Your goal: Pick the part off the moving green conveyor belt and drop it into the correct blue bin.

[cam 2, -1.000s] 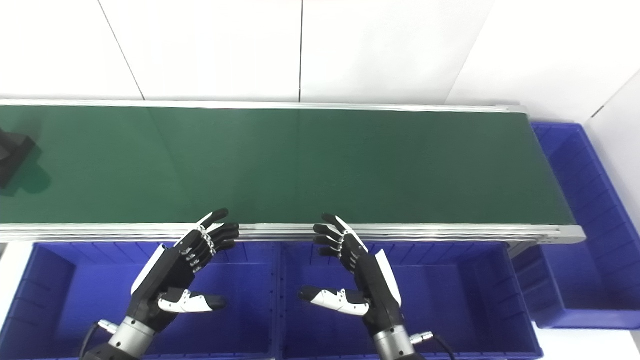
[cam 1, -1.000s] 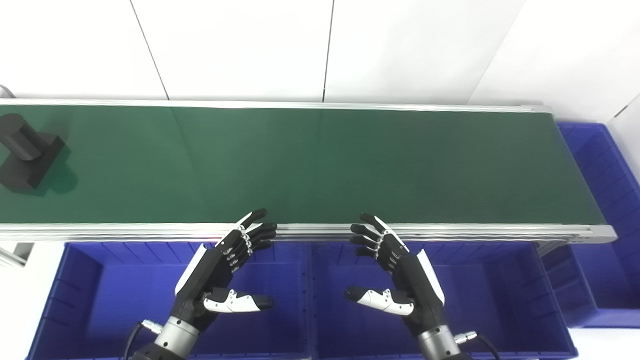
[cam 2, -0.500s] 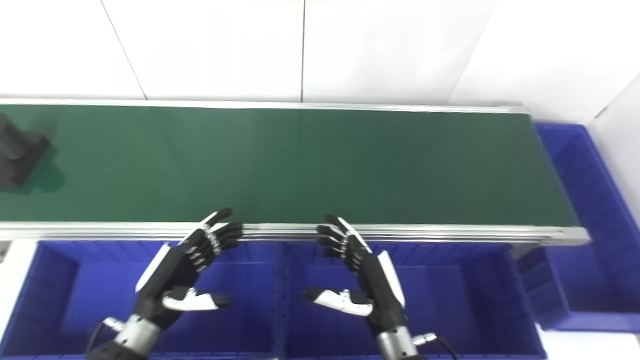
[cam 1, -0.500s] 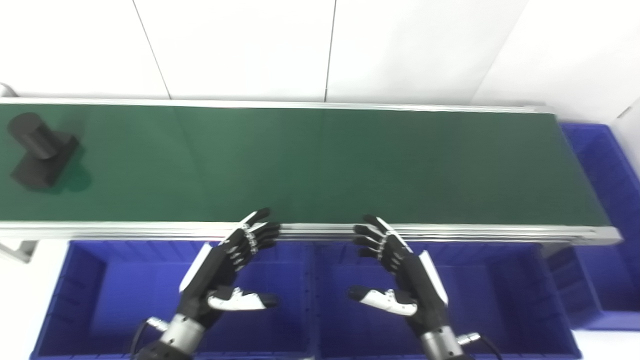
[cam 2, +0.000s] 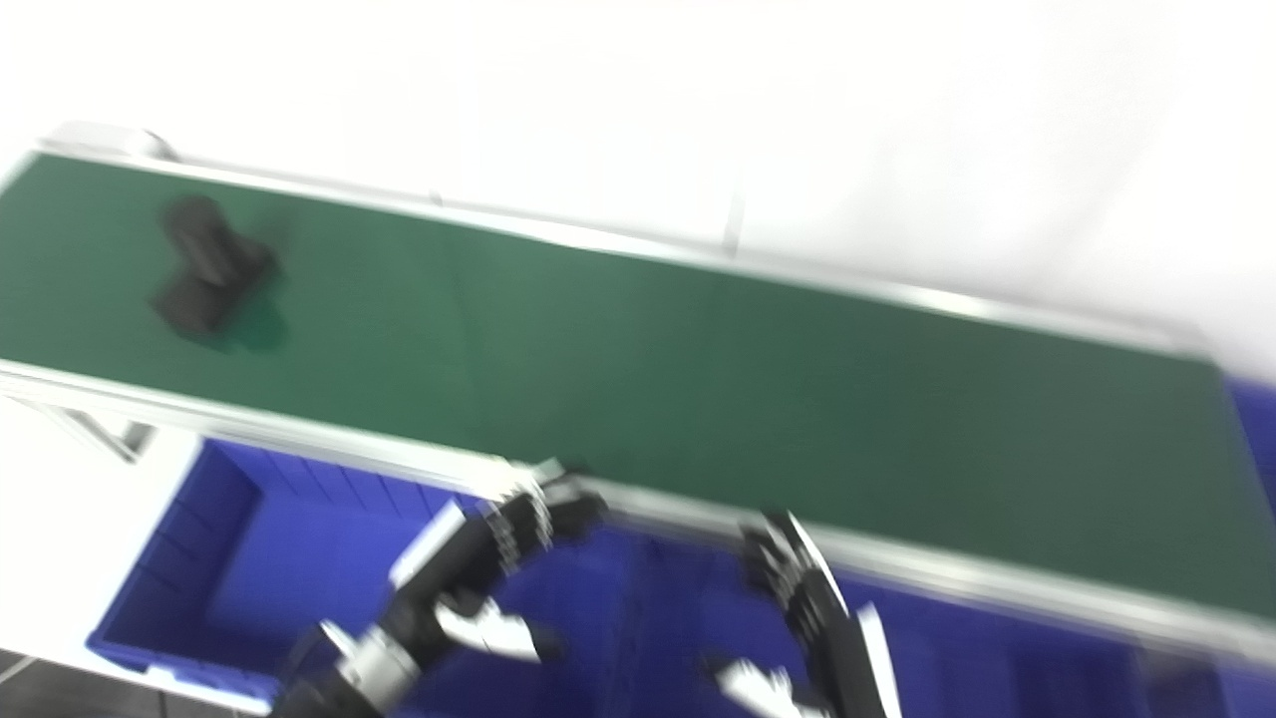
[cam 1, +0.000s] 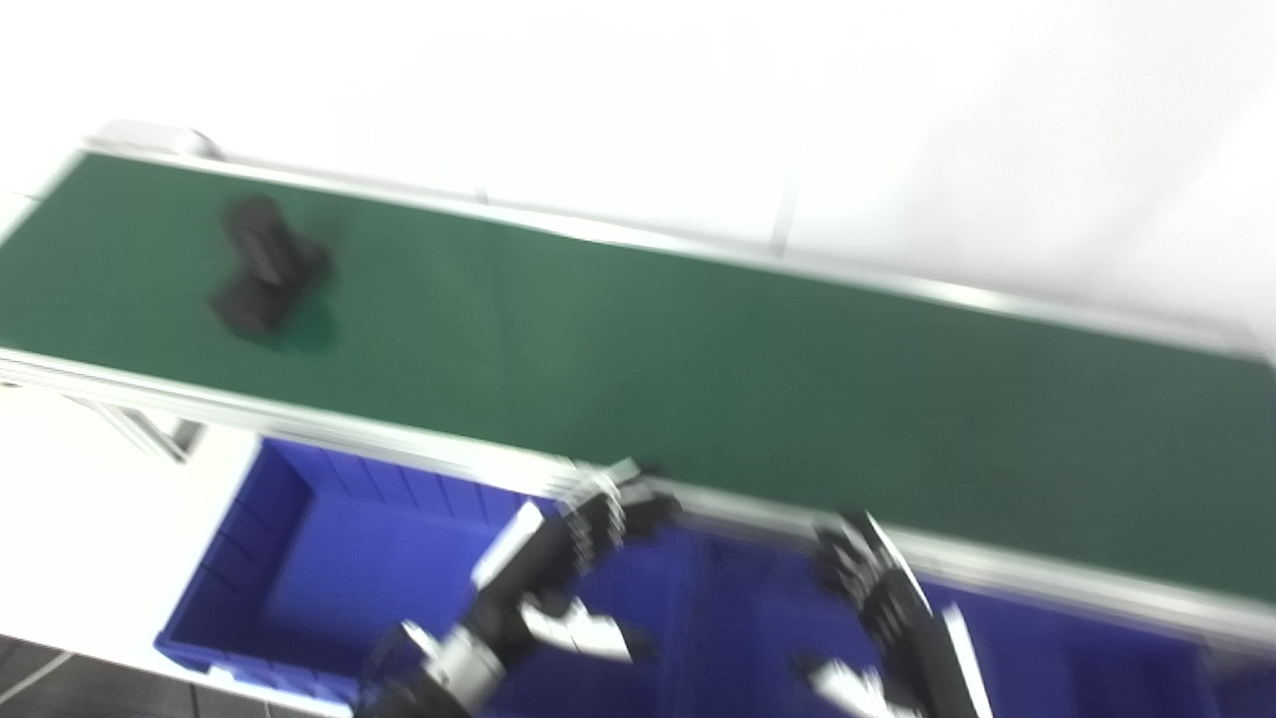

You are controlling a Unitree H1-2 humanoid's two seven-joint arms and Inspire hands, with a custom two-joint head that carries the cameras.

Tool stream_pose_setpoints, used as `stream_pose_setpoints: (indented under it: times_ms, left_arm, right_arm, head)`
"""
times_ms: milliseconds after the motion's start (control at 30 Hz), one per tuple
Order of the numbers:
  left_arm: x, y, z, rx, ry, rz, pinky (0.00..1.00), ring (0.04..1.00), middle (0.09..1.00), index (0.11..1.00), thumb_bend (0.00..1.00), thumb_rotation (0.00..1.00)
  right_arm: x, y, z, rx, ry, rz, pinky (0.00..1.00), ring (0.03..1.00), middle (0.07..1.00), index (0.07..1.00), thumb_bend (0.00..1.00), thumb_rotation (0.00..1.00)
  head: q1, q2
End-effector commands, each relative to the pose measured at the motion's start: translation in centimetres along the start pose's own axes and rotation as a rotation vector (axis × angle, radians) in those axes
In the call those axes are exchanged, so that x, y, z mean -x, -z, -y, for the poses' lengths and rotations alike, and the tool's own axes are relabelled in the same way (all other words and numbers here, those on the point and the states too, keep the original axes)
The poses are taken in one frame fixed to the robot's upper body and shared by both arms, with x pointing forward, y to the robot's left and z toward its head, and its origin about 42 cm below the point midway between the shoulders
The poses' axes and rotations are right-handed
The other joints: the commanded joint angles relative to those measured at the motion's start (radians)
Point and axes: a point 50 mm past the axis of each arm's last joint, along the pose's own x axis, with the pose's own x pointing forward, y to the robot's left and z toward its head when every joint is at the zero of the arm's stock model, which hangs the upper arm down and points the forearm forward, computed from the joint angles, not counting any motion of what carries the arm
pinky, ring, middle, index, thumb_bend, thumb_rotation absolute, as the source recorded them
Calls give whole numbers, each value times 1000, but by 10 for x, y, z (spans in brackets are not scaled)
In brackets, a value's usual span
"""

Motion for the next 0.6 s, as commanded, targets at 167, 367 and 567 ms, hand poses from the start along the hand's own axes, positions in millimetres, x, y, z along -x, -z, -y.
stream_pose_setpoints:
  times_ms: [167, 367, 567]
  left_arm:
    - [-12, -1, 4, -17, 9, 52, 787, 806, 809, 873, 974, 213]
    - [-16, 3, 4, -21, 9, 47, 780, 799, 804, 866, 985, 199]
    - [-19, 8, 4, -31, 8, 51, 776, 792, 797, 858, 980, 173]
  right_arm:
    - [-8, -3, 5, 6, -9, 95, 763, 818, 855, 929, 727, 360]
    - [-9, 1, 8, -3, -8, 100, 758, 814, 852, 932, 726, 359]
    - [-10, 5, 9, -8, -3, 92, 758, 806, 845, 932, 736, 354]
  head:
    - [26, -50]
    - [43, -94]
    - [57, -127]
